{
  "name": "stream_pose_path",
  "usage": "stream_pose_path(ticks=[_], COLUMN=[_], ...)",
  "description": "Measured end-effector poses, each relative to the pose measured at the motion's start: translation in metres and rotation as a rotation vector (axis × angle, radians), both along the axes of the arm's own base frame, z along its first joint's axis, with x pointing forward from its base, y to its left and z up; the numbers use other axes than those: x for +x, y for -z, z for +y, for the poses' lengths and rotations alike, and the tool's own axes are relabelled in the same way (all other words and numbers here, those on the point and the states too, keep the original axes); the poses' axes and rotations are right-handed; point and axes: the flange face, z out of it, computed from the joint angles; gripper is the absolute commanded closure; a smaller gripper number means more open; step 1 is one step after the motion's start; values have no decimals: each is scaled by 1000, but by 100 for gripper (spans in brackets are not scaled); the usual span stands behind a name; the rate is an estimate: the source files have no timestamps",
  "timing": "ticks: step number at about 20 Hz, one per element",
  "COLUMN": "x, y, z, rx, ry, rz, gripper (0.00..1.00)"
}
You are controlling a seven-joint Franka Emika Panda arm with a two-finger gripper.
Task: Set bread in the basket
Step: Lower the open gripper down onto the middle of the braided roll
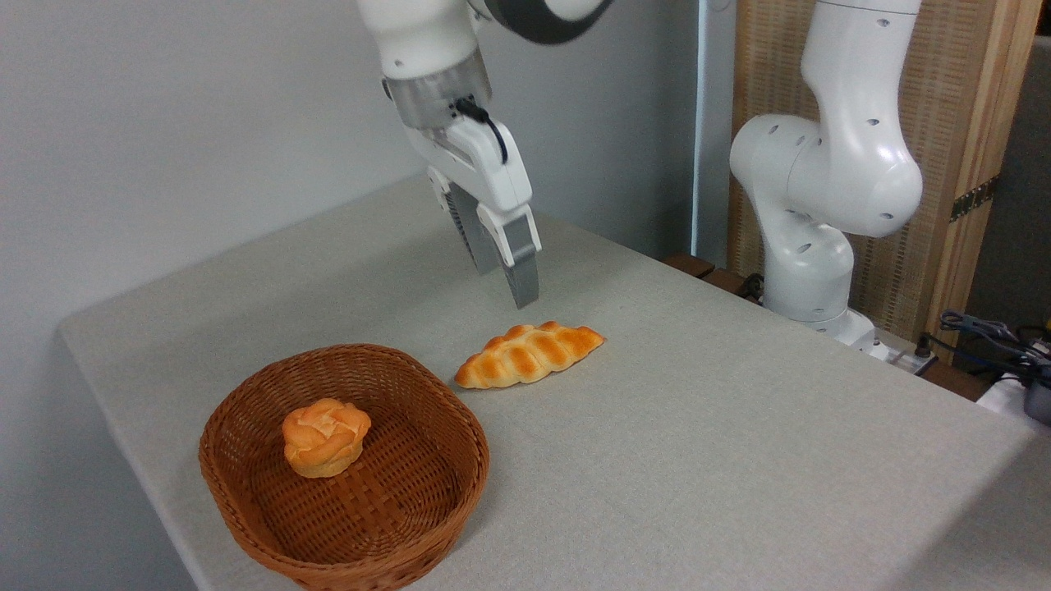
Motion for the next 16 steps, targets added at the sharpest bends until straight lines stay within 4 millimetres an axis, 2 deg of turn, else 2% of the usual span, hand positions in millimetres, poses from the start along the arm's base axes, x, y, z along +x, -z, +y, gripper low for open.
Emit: stream_pose_path(ticks=[4, 7, 11, 16], x=[-25, -31, -33, -34], y=[40, 63, 82, 87], z=[-13, -16, -14, -14], rx=[4, 0, -3, -3], ry=[39, 49, 48, 49], rz=[-10, -32, -49, -50], gripper=[0, 0, 0, 0])
